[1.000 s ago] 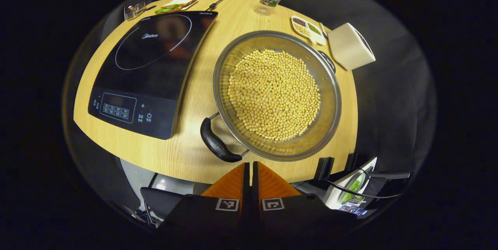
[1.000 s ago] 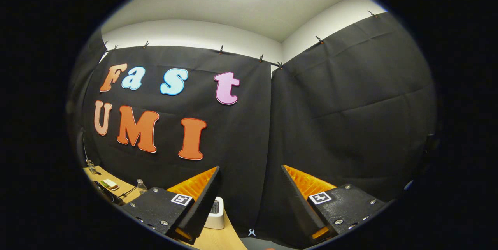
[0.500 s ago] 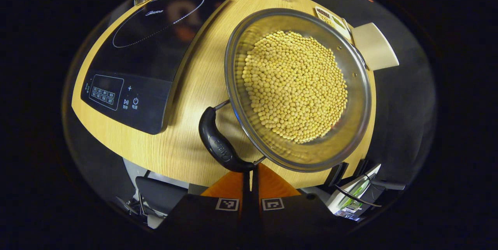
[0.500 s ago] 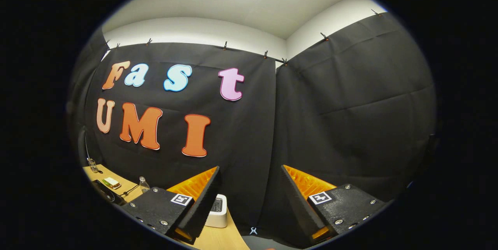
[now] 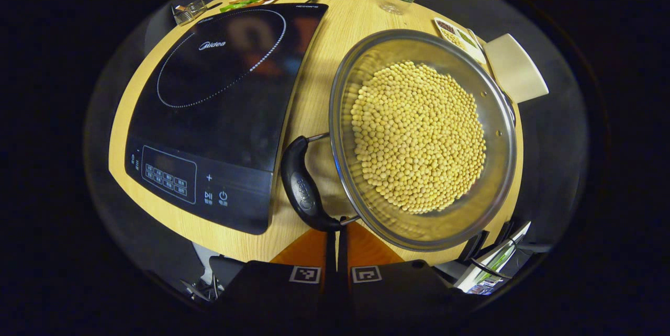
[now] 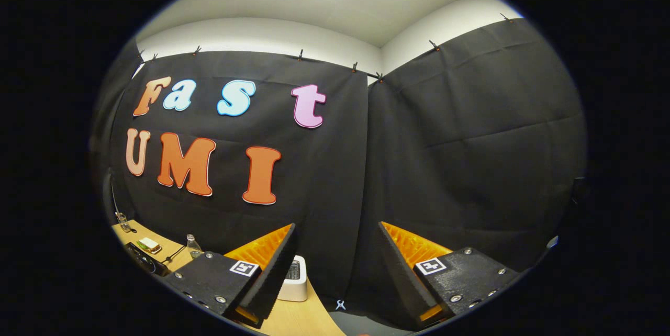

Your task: First push the handle of the pot to place it horizontally, then grasp the pot with both hands and set it on the induction cooktop.

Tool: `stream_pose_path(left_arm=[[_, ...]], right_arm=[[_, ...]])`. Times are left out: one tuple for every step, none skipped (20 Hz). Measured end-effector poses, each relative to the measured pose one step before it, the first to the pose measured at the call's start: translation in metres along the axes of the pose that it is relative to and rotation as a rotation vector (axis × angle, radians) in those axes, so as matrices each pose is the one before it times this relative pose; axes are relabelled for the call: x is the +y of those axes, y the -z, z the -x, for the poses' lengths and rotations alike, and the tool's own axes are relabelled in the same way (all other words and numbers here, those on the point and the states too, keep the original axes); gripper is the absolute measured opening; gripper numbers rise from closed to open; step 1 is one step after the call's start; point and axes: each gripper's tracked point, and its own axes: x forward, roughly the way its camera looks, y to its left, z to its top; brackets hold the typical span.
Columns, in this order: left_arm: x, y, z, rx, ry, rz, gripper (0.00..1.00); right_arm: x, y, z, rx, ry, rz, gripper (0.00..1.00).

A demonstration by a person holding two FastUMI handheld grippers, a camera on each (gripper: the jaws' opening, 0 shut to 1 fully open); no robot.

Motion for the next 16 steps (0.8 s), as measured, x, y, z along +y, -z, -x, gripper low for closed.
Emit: stream_pose_path(left_arm=[[0.00351, -0.00721, -0.00126, -0.01080, -0.00273, -0.01352, 0.08], [0.00369, -0.00868, -0.00089, -0.01244, -0.00759, -0.01900, 0.08], [0.00416, -0.00658, -0.00265, -0.01200, -0.00668, -0.02243, 0.08], [0.00211, -0.00612, 0.00132, -0.01048, -0.00561, -0.02250, 0.08], [0.00040, -0.00507, 0.00189, -0.00966, -0.00568, -0.02647, 0.08], [0.00098, -0.00550, 0.00094, -0.00878, -0.00705, -0.02630, 0.08], [0.00122, -0.00697, 0.00114, -0.00828, -0.00545, -0.02656, 0.08], [0.00152, -0.00756, -0.00466, -0.00838, -0.00407, -0.02496, 0.08], [0.00140, -0.00470, -0.00262, -0.00908, -0.00067, -0.02090, 0.08], [0.00073, -0.00643, -0.00235, -0.01009, 0.00350, -0.01900, 0.08], [0.00010, -0.00557, -0.00308, -0.00622, 0.00524, -0.01871, 0.08], [-0.00161, -0.00258, -0.00164, -0.00776, 0.00573, -0.01956, 0.08], [-0.00112, -0.00320, -0.00230, -0.00756, 0.00548, -0.01976, 0.08], [-0.00097, -0.00475, -0.00088, -0.00856, 0.00595, -0.02080, 0.08], [-0.00006, -0.00272, -0.00026, -0.00949, 0.00482, -0.02306, 0.08], [0.00119, -0.00423, -0.00126, -0.00859, 0.00153, -0.02469, 0.08]], right_arm=[[0.00010, 0.00252, 0.00087, 0.00936, 0.00648, -0.00511, 0.93], [0.00196, 0.00144, 0.00044, 0.00712, 0.00401, -0.00424, 0.93], [0.00258, 0.00126, 0.00086, 0.00685, 0.00284, -0.00118, 0.93], [0.00160, 0.00145, 0.00253, 0.00508, 0.00288, 0.00311, 0.93], [-0.00016, 0.00035, 0.00207, 0.00169, 0.00778, 0.00687, 0.93], [-0.00078, 0.00059, 0.00220, 0.00281, 0.00967, 0.00635, 0.93], [-0.00074, 0.00170, 0.00234, 0.00776, 0.00959, 0.00521, 0.93], [-0.00100, 0.00247, 0.00222, 0.00988, 0.00956, 0.00361, 0.93], [-0.00064, 0.00197, 0.00274, 0.00968, 0.00904, 0.00342, 0.93], [-0.00186, 0.00203, 0.00283, 0.00924, 0.01203, 0.00501, 0.93], [-0.00205, 0.00216, 0.00318, 0.00836, 0.01278, 0.00602, 0.94], [-0.00359, 0.00213, 0.00285, 0.00897, 0.01563, 0.00604, 0.94], [-0.00320, 0.00284, 0.00268, 0.00946, 0.01468, 0.00448, 0.94], [-0.00250, 0.00236, 0.00322, 0.01063, 0.01465, 0.00327, 0.94], [-0.00208, 0.00168, 0.00136, 0.01025, 0.01357, 0.00185, 0.94], [-0.00134, 0.00165, 0.00186, 0.00952, 0.01110, 0.00146, 0.93]])
